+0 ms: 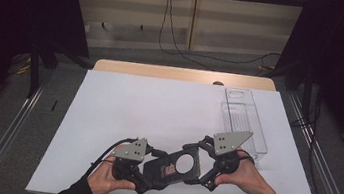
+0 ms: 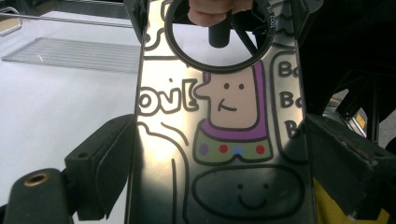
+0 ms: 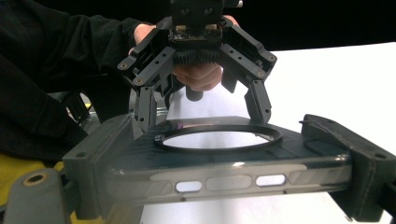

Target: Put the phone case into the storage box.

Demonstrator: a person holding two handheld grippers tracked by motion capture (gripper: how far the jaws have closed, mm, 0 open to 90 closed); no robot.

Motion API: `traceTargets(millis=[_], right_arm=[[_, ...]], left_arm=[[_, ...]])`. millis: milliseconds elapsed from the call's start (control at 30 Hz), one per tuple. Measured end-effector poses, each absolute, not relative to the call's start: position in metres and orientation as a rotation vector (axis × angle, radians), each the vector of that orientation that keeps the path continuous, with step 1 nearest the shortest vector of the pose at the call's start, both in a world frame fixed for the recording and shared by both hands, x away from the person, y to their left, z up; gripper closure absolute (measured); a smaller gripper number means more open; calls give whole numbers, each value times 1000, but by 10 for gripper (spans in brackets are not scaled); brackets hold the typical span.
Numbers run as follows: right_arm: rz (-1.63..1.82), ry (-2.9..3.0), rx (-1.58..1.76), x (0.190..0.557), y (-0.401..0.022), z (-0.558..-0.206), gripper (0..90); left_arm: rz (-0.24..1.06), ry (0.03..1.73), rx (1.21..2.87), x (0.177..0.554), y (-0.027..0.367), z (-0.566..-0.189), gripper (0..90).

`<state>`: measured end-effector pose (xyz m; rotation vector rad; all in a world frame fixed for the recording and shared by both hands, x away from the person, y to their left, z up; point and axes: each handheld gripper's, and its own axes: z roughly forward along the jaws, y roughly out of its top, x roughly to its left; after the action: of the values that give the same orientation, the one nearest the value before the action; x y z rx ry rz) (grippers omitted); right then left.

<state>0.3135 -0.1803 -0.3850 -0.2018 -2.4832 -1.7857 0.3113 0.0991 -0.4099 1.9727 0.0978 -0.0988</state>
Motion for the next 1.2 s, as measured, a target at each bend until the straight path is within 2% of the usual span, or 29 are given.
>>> traceTargets(millis=[500, 733, 800, 1200], right_arm=[[-1734, -2502, -244, 315, -180, -387, 117], [-1719, -2512, -303, 315, -180, -386, 121], [-1712, -2522, -329, 315, -182, -386, 121], [-1749, -2534, -453, 319, -194, -382, 121]], left_arm=[[-113, 145, 1961, 314, 97, -417, 105], [-85, 186, 1944, 315, 99, -417, 90], [-71, 218, 1945, 315, 100, -416, 35], [8, 295, 1896, 315, 113, -412, 28]])
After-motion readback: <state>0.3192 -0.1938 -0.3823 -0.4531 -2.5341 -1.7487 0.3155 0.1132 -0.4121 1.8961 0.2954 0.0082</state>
